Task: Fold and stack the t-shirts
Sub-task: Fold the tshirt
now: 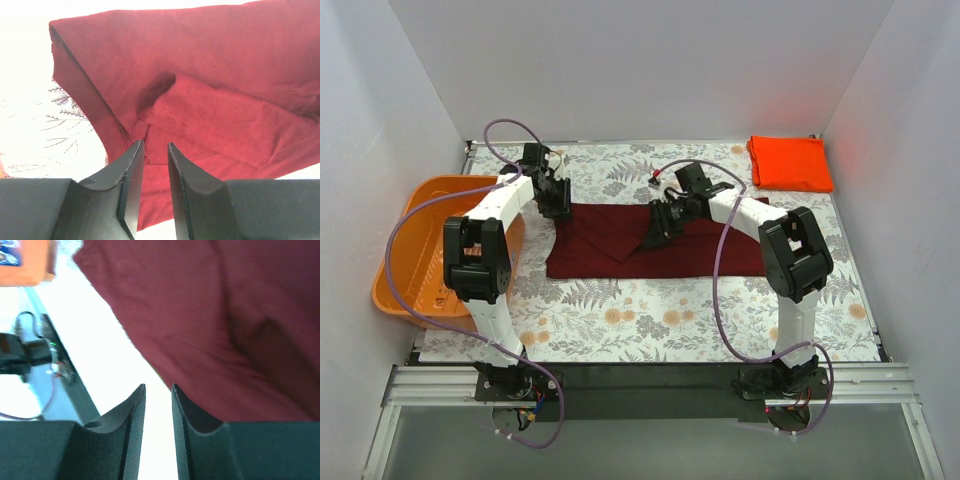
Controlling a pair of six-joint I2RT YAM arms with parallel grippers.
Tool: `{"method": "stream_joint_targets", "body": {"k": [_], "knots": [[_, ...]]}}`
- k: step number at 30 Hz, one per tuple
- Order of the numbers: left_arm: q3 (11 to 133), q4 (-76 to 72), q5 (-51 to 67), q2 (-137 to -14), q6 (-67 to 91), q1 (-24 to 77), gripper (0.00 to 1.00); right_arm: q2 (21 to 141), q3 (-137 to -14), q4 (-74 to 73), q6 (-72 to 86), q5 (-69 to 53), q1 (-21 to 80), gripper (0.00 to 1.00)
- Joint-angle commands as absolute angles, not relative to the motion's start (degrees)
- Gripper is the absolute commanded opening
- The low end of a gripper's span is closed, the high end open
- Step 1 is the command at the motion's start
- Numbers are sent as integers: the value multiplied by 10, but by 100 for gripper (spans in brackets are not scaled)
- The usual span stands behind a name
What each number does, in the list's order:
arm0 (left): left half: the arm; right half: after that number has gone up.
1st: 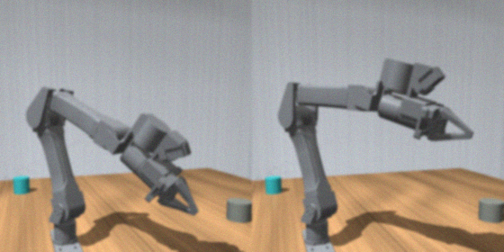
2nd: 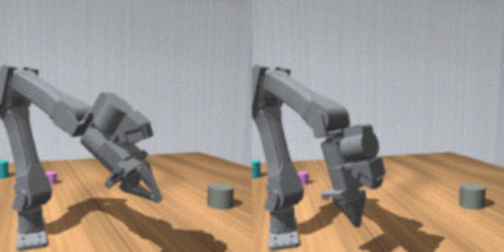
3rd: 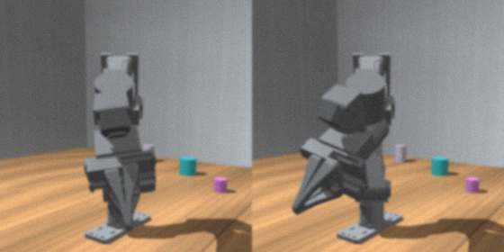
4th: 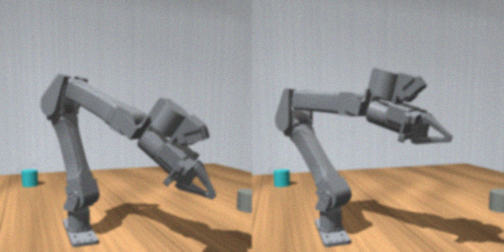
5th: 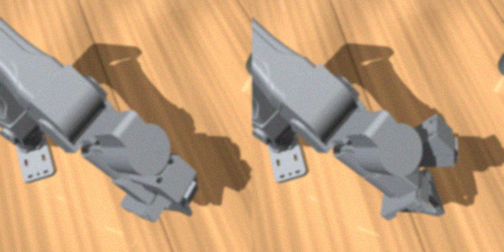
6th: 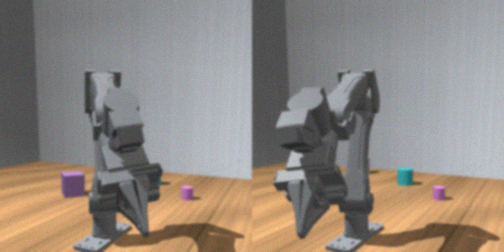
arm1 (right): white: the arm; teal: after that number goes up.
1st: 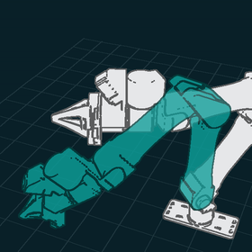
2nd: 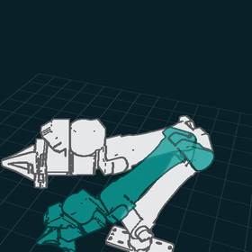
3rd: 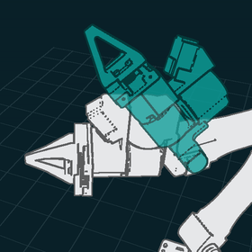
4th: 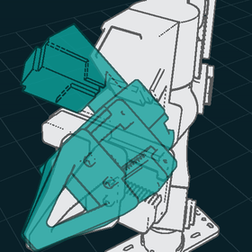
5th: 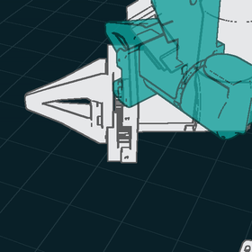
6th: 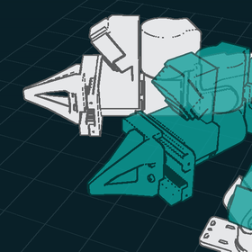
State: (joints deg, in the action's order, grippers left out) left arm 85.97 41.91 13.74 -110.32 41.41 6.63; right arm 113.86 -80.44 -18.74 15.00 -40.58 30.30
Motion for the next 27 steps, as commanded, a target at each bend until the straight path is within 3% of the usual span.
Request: {"method": "stream_joint_targets", "body": {"k": [1, 6, 12, 20, 27], "knots": [[854, 417, 163, -1058, 406, 73, 25, 1120, -865, -299, 2, -373, 276, 33], [825, 416, 161, -1054, 403, 140, 26, 1123, -926, -403, -135, -230, 222, 32], [824, 386, 141, -1077, 420, 219, 26, 1123, -934, -419, -222, -156, 156, 29], [855, 399, 101, -1154, 432, 229, 25, 1186, -965, -417, -303, -71, 114, 26], [858, 396, 62, -1185, 411, 225, 25, 1208, -921, -409, -355, -24, 113, 23]]}}
